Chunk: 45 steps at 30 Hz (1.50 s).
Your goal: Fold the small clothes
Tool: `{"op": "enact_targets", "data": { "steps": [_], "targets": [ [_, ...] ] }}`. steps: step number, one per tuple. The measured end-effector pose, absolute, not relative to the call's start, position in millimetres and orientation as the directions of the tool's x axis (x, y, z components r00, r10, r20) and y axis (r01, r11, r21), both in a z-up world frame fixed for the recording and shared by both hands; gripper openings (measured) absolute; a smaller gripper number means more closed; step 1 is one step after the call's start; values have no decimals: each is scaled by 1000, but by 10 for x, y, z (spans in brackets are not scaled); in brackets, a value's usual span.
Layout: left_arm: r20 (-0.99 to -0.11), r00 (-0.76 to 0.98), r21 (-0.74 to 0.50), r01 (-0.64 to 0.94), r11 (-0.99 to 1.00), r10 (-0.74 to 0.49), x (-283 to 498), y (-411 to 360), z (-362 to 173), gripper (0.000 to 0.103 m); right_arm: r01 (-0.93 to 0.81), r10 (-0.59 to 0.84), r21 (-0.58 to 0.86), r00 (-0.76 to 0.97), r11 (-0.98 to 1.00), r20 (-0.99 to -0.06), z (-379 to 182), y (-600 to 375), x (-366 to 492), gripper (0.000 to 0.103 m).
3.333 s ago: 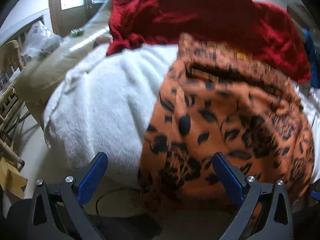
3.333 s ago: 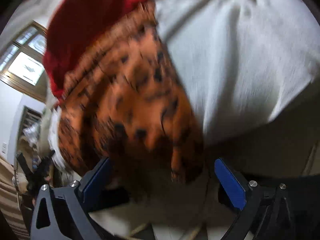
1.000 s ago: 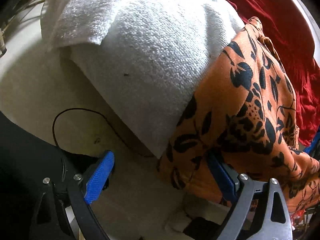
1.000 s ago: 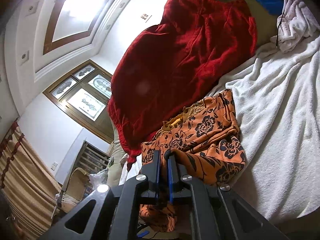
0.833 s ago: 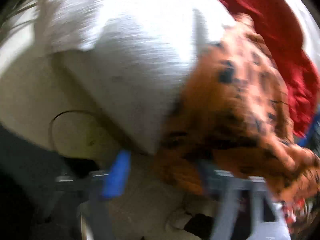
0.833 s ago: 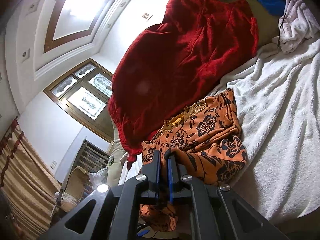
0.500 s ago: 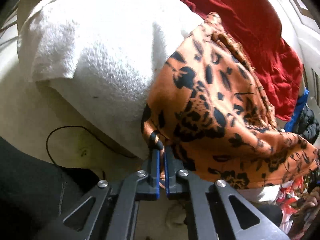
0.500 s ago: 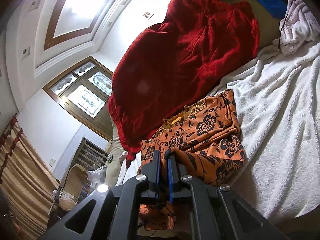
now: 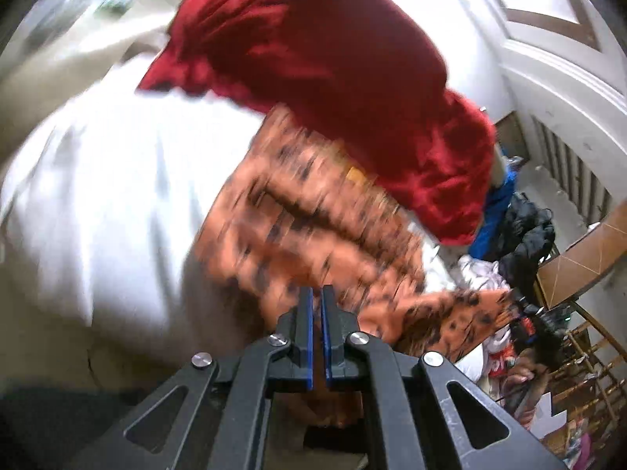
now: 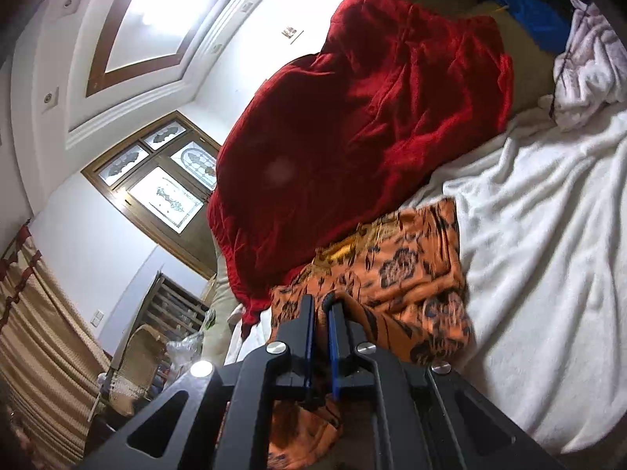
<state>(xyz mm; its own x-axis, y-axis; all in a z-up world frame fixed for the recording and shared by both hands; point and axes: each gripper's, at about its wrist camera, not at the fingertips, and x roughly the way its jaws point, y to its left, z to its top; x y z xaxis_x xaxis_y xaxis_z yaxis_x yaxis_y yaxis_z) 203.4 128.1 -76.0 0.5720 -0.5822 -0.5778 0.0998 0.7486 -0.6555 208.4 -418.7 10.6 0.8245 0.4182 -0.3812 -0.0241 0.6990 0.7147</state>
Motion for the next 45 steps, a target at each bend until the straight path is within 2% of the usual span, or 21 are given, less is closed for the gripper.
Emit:
{"op": "enact_targets", "data": {
  "steps": [4, 7, 11, 14, 16, 17, 18, 20, 21, 22, 23, 24, 26, 27, 32, 37, 40, 41, 42, 43, 45],
  "targets": [
    [-503, 659, -655, 130, 744, -559, 2787, 1250, -365, 2, 13, 387, 721, 837, 693, -387, 118, -4358, 2645, 6],
    [-492, 681, -665, 108, 739, -542, 3319, 1182, -332, 2, 62, 362, 747, 846, 662, -391, 3, -4556, 3203, 6],
    [-470, 695, -651, 142, 745, -543, 3414, 976, -370, 2, 120, 338, 748, 837, 653, -429, -338, -4661, 3659, 6],
    [-560, 655, -555, 158, 817, -507, 3145, 769, -580, 2, 184, 324, 695, 782, 695, -532, -664, -4631, 3837, 7],
    [-621, 614, -504, 164, 848, -487, 2843, 723, -813, 3, 207, 333, 688, 755, 695, -564, -791, -4648, 3886, 9],
    [-661, 585, -480, 151, 864, -470, 2688, 721, -949, 10, 210, 342, 702, 756, 681, -558, -824, -4670, 3876, 10],
    [-698, 551, -466, 134, 875, -456, 2520, 727, -1093, 23, 210, 338, 706, 763, 676, -551, -812, -4675, 3847, 10],
    [-717, 532, -462, 119, 879, -449, 2254, 751, -1331, 41, 176, 350, 721, 782, 670, -515, -728, -4642, 3740, 10],
    [-723, 518, -477, 105, 873, -457, 2141, 773, -1420, 46, 149, 359, 732, 795, 664, -488, -673, -4621, 3674, 13],
    [-725, 506, -496, 87, 864, -467, 2009, 787, -1532, 48, 124, 363, 743, 812, 658, -457, -603, -4593, 3588, 37],
    [-731, 490, -504, 82, 860, -475, 1931, 780, -1629, 51, 103, 370, 764, 828, 637, -421, -543, -4571, 3495, 87],
    [-749, 463, -503, 69, 861, -474, 1869, 759, -1755, 52, 90, 367, 789, 850, 607, -379, -504, -4571, 3391, 101],
    [-768, 433, -505, 42, 862, -472, 1808, 726, -1923, 52, 21, 381, 834, 883, 551, -274, -428, -4563, 3163, 103],
    [-777, 415, -510, 26, 860, -473, 1790, 706, -2018, 52, 20, 374, 836, 889, 548, -266, -413, -4561, 3070, 103],
    [-779, 358, -561, -32, 827, -515, 1752, 612, -2385, 52, 37, 361, 841, 892, 540, -272, -473, -4541, 2755, 103],
    [-730, 327, -644, -31, 765, -601, 1799, 474, -2580, 51, 48, 387, 826, 867, 561, -313, -578, -4511, 2603, 103],
    [-738, 315, -640, -45, 767, -597, 1843, 346, -2644, 50, 52, 381, 817, 866, 574, -323, -618, -4533, 2584, 102],
    [-745, 317, -626, -31, 779, -586, 1835, 311, -2632, 44, 64, 365, 800, 866, 597, -342, -609, -4541, 2582, 101],
    [-757, 317, -608, -24, 793, -571, 1831, 296, -2630, 33, 76, 356, 788, 863, 611, -358, -607, -4551, 2589, 99],
    [-764, 313, -601, -27, 799, -564, 1835, 292, -2632, 29, 82, 354, 783, 860, 616, -368, -613, -4569, 2604, 94],
    [-734, 308, -646, -38, 763, -606, 1836, 333, -2636, 9, 104, 346, 787, 858, 608, -380, -630, -4647, 2650, 86]
  ]
}}
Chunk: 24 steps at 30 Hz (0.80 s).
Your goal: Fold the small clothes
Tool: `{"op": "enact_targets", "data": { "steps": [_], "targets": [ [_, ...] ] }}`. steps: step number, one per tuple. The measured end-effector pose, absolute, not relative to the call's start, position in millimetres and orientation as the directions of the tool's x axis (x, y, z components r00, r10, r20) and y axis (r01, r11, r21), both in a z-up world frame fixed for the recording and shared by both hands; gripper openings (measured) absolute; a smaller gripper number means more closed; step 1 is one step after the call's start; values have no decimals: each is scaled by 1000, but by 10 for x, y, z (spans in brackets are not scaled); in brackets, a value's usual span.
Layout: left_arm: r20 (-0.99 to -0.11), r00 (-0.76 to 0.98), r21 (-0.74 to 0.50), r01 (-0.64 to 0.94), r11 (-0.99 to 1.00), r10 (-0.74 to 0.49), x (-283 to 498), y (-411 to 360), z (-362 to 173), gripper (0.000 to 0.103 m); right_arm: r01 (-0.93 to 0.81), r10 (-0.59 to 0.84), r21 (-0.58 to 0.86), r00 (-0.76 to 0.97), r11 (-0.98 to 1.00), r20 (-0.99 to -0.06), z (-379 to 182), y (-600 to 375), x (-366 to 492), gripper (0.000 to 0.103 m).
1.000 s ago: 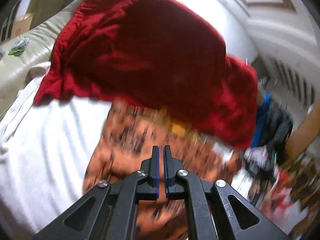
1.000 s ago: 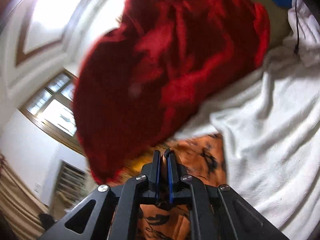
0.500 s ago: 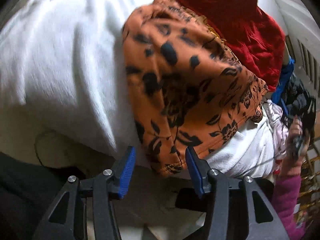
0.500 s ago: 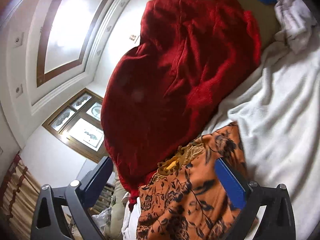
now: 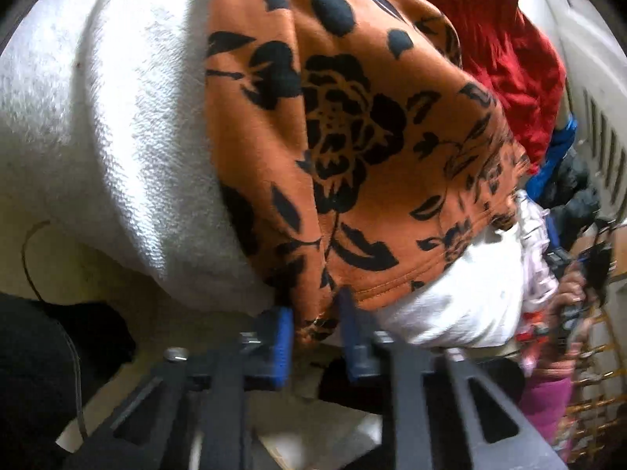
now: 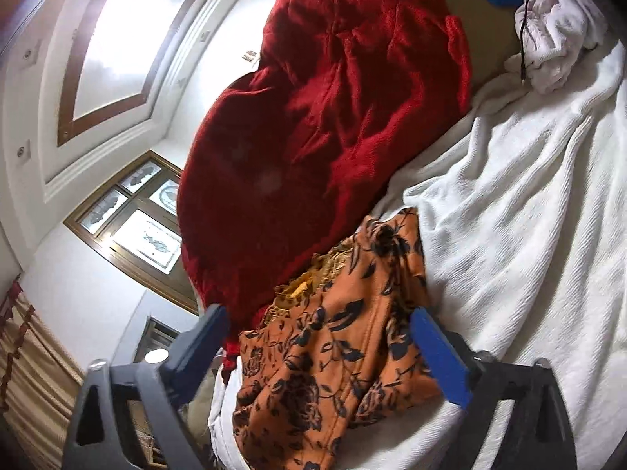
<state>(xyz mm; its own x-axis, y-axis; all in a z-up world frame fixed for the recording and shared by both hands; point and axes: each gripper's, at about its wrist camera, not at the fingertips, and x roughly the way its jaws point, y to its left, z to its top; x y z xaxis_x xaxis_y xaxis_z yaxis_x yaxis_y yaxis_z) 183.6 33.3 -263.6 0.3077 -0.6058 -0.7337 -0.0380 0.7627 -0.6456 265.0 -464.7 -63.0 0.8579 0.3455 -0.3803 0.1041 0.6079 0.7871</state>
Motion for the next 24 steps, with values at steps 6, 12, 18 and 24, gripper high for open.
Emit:
{"op": "enact_targets", "data": {
  "steps": [6, 12, 18, 24],
  "targets": [
    [-663, 327, -697, 59, 715, -673, 1840, 239, -2329, 5, 150, 356, 780, 827, 607, -436, -677, -4716, 2973, 71],
    [-564, 382, -738, 164, 654, -732, 1892, 301, -1749, 5, 264, 294, 717, 780, 646, -553, -794, -4626, 3534, 71],
    [-514, 450, -748, 183, 639, -730, 2171, 447, -1385, 5, 322, 239, 648, 743, 691, -625, -970, -4537, 3851, 14],
    [-423, 558, -737, 247, 630, -714, 2651, 686, -831, 5, 223, 247, 676, 814, 703, -525, -558, -4509, 3705, 7]
  ]
}}
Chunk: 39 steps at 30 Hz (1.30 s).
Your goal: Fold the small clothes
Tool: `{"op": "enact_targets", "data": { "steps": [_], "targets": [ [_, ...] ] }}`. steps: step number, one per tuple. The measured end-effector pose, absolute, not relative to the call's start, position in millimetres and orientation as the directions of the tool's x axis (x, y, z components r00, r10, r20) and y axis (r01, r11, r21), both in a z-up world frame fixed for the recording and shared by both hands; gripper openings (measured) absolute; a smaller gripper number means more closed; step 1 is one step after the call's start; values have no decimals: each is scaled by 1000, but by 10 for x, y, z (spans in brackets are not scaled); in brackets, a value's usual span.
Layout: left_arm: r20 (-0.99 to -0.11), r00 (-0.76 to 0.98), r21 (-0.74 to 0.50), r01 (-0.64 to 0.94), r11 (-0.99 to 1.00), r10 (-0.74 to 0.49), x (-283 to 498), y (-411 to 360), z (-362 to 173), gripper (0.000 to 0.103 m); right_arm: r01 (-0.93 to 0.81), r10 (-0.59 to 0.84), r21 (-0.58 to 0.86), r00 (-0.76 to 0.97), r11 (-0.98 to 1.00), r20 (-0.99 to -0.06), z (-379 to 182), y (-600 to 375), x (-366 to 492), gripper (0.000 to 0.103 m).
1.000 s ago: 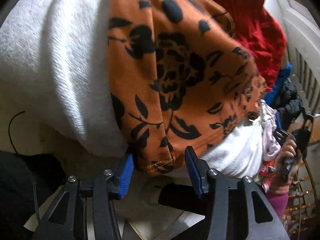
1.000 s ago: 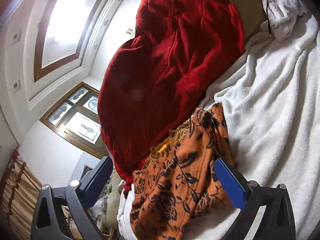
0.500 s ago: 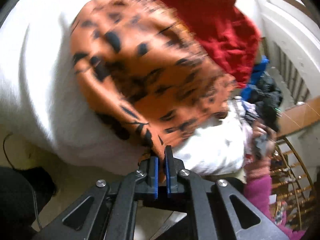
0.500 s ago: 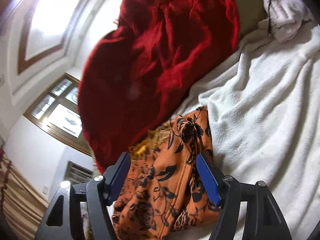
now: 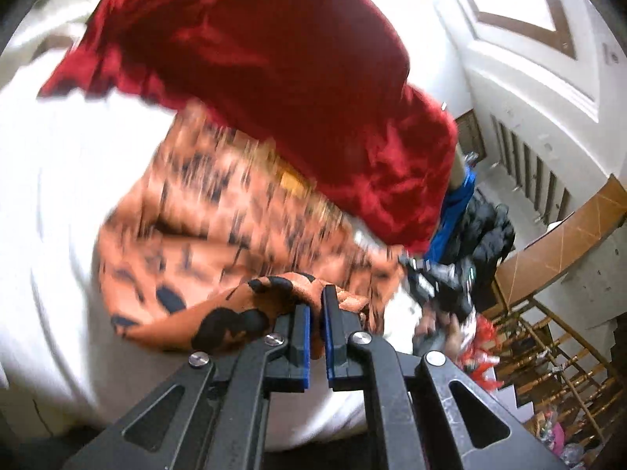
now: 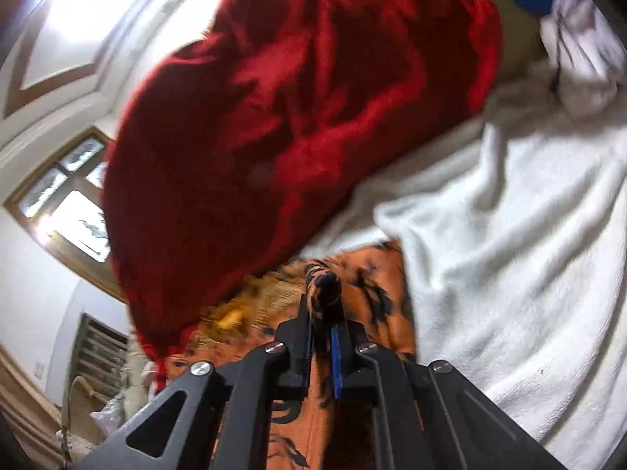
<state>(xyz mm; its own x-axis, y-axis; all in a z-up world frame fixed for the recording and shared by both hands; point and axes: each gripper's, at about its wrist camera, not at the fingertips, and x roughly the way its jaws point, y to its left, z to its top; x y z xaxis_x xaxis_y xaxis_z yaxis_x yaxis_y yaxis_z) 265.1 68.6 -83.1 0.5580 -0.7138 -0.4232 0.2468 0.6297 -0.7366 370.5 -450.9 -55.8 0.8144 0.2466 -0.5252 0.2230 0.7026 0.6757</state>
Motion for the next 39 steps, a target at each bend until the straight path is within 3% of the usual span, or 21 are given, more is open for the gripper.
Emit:
{"op": "enact_targets", "data": {
  "steps": [5, 9, 15, 19, 23, 24, 25, 26, 27, 28, 29, 33, 36, 37, 39],
  "targets": [
    [-374, 651, -709, 258, 656, -660, 3428, 767, -391, 5, 185, 256, 748, 865, 638, -432, -376, -4649, 3825, 7],
    [-414, 688, -683, 198, 703, -596, 4292, 805, -310, 5, 224, 231, 749, 863, 624, -450, -465, -4739, 4159, 7],
    [-540, 616, -706, 40, 708, -573, 5414, 815, -1057, 6, 295, 254, 742, 810, 602, -529, -885, -4844, 4832, 8],
    [-623, 563, -706, -105, 701, -543, 5661, 870, -1705, 6, 371, 222, 670, 747, 643, -626, -1134, -4865, 4953, 9],
    [-610, 603, -679, -64, 731, -514, 5612, 912, -1517, 8, 339, 146, 674, 819, 656, -554, -936, -4988, 4735, 11],
    [-581, 641, -682, -48, 730, -502, 5560, 939, -1397, 15, 326, 98, 666, 851, 671, -515, -814, -5015, 4619, 13],
    [-542, 699, -670, -25, 742, -466, 5455, 966, -1205, 22, 310, 70, 660, 873, 684, -482, -699, -5031, 4518, 32],
    [-518, 748, -638, -14, 770, -415, 5343, 975, -1023, 41, 292, 62, 669, 890, 684, -452, -600, -5037, 4418, 74],
    [-496, 793, -591, -9, 806, -355, 5207, 966, -834, 56, 267, 61, 694, 910, 669, -409, -534, -5031, 4321, 89],
    [-477, 818, -561, -1, 828, -322, 5100, 946, -713, 60, 225, 68, 717, 932, 660, -355, -471, -5011, 4225, 91],
    [-452, 841, -525, 18, 851, -297, 4937, 891, -566, 63, 169, 113, 711, 936, 683, -332, -351, -4930, 4175, 91],
    [-471, 807, -518, 73, 852, -356, 4451, 625, -528, 63, 82, 251, 592, 852, 802, -460, -173, -4363, 4186, 84],
    [-554, 730, -509, 84, 857, -400, 4177, 342, -807, 63, 62, 343, 599, 771, 799, -537, -305, -4017, 4152, 47],
    [-577, 710, -499, 84, 862, -404, 4134, 280, -863, 63, 59, 366, 596, 740, 801, -565, -379, -3900, 4149, 31],
    [-621, 675, -478, 78, 875, -399, 4009, 158, -1055, 63, 55, 356, 541, 697, 839, -623, -530, -3681, 4073, 30]
  ]
}}
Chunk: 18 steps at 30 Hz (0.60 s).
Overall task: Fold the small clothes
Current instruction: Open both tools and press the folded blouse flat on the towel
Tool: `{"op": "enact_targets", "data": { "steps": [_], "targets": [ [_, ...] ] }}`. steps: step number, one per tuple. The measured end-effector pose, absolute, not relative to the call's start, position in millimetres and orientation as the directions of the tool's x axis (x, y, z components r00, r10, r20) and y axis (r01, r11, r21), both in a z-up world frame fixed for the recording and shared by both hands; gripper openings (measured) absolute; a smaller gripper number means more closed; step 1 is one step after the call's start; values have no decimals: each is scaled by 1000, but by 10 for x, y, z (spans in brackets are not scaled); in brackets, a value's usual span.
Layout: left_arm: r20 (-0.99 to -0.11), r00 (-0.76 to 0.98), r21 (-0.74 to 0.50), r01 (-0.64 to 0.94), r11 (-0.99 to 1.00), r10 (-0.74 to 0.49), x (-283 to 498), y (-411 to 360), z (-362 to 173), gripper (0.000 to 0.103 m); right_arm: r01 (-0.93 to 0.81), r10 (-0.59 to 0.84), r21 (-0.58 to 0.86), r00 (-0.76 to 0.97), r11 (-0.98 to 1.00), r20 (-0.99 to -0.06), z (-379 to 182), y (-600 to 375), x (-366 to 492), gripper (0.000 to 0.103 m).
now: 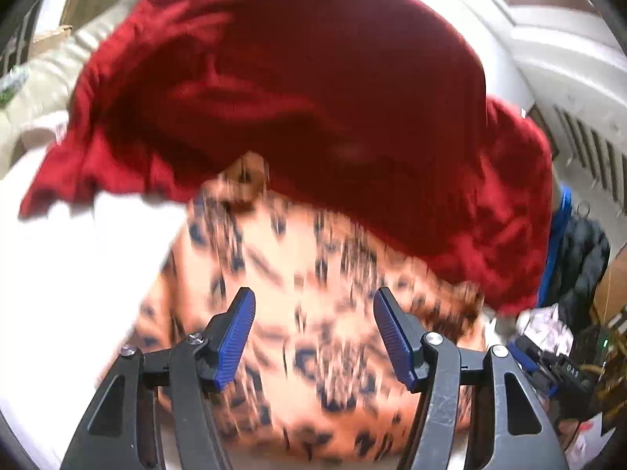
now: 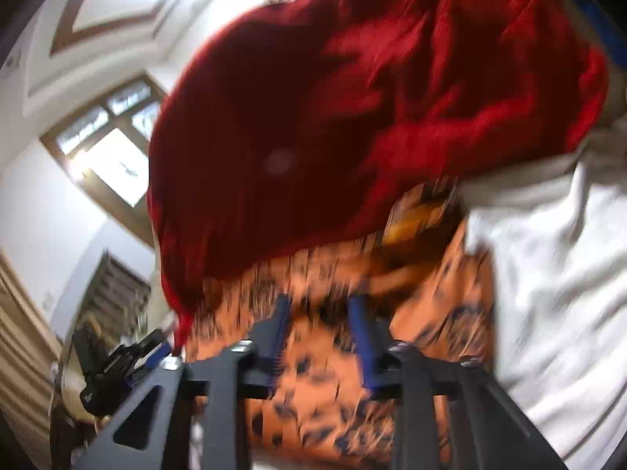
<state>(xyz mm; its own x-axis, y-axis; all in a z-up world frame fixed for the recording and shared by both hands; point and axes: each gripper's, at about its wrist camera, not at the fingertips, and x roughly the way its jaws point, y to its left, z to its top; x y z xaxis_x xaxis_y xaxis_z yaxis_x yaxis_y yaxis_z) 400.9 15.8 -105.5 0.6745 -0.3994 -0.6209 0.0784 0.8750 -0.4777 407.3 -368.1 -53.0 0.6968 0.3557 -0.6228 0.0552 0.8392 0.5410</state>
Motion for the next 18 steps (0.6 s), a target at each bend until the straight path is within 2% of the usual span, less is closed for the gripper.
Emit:
{"op": "enact_targets", "data": {
  "steps": [6, 9, 13, 15, 18],
  "targets": [
    [-769, 577, -384, -72, 921, -275, 4014, 282, -1605, 63, 134, 262, 378, 513, 916, -818, -1215, -3476, 3938, 30],
    [-781, 574, -327, -38, 944, -248, 3953, 213, -1569, 63, 121, 266, 370, 498, 921, -825, -1215, -3494, 3945, 29],
    [-713, 631, -409, -21, 913, -305, 3927, 271, -1344, 63, 92, 277, 407, 597, 909, -753, -845, -3581, 4041, 29],
    [-690, 647, -397, 38, 917, -325, 3922, 181, -1223, 63, 101, 277, 420, 611, 902, -742, -738, -3632, 4234, 29],
    [-702, 613, -409, 68, 910, -362, 4036, 117, -1228, 64, 138, 263, 397, 550, 907, -793, -863, -3648, 4691, 31]
  ]
}}
